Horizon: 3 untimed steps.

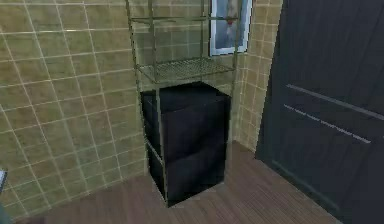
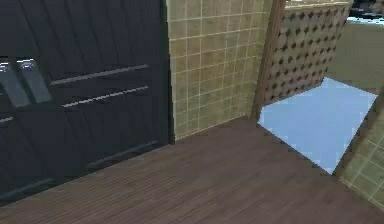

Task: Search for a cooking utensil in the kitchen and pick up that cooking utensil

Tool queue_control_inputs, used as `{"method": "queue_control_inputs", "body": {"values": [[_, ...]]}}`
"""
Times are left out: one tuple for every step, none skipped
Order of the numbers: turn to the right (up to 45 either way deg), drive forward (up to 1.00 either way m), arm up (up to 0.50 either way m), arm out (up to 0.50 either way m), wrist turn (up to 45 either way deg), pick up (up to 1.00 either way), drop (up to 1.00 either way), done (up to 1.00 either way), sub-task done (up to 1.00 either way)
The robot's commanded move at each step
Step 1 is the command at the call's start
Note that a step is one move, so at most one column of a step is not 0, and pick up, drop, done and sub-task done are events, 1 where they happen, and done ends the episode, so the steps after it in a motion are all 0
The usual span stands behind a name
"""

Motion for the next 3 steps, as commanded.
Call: {"method": "queue_control_inputs", "body": {"values": [[45.0,0.00,0.00,0.00,0.0,0.00,0.00,0.00,0.00],[45.0,0.00,0.00,0.00,0.0,0.00,0.00,0.00,0.00],[33.0,0.00,0.00,0.00,0.0,0.00,0.00,0.00,0.00]]}}
